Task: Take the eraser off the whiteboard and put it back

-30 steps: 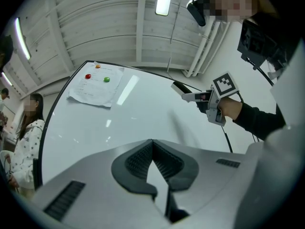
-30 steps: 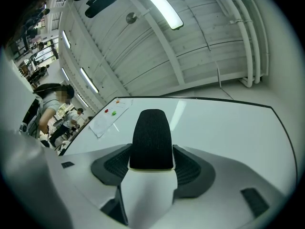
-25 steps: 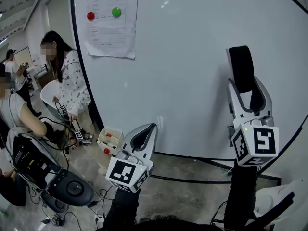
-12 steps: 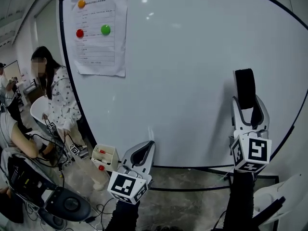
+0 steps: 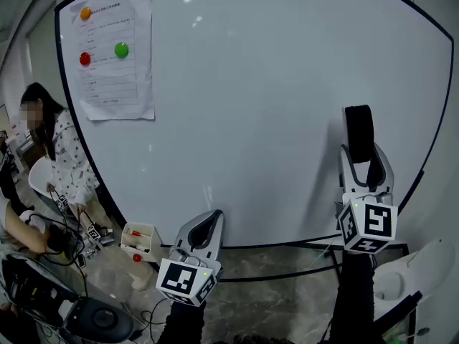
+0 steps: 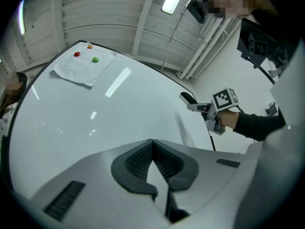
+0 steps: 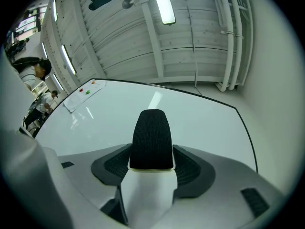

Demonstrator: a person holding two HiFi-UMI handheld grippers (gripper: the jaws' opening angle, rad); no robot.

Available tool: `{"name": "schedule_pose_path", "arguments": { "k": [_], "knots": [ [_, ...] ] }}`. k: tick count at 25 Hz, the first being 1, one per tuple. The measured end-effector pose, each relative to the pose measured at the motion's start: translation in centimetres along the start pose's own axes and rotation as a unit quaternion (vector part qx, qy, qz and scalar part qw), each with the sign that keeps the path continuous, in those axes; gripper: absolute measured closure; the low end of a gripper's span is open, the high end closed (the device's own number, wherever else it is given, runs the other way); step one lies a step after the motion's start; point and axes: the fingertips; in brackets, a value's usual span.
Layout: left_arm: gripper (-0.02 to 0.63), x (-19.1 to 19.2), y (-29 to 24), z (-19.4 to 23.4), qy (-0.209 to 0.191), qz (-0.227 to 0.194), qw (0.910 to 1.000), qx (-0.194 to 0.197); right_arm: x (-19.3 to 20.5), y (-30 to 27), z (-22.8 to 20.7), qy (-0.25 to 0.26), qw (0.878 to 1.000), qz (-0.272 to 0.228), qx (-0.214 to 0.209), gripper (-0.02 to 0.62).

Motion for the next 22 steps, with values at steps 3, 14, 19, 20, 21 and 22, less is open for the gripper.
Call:
{"name": "schedule_pose_path", "arguments": {
  "k": [3, 14, 19, 20, 21, 22],
  "knots": [
    [0.601, 0.3, -0.9, -1.2, 0.004, -0.002, 1.0, -0.007, 0.7, 0.9, -1.9, -0.003, 1.0, 0.006, 0.011, 0.319],
    [0.6, -0.4, -3.2, -6.0, 0.002, -0.014, 0.9986, -0.051, 3.2, 1.6, -8.7, -0.01, 1.0, 0.008, 0.012, 0.319],
    [0.601, -0.9, -4.1, -8.8, -0.004, -0.017, 0.9982, -0.058, 4.5, 2.2, -11.5, -0.017, 1.0, 0.013, 0.01, 0.319],
    [0.6, -1.0, -4.3, -9.4, -0.005, -0.018, 0.9981, -0.058, 4.8, 2.3, -12.0, -0.017, 1.0, 0.014, 0.009, 0.319],
    [0.6, -1.1, -4.6, -10.0, -0.005, -0.019, 0.9981, -0.058, 5.1, 2.4, -12.4, -0.017, 1.0, 0.015, 0.008, 0.319],
    [0.6, -1.1, -4.8, -10.6, -0.005, -0.019, 0.9981, -0.058, 5.5, 2.4, -12.9, -0.016, 1.0, 0.017, 0.008, 0.319]
  ]
}}
Point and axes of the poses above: the fingertips, and each gripper's own axes: y backward along the fingers, z to its left, x out of its underside, and after that the axes turned 5 degrees about -x, right-handed
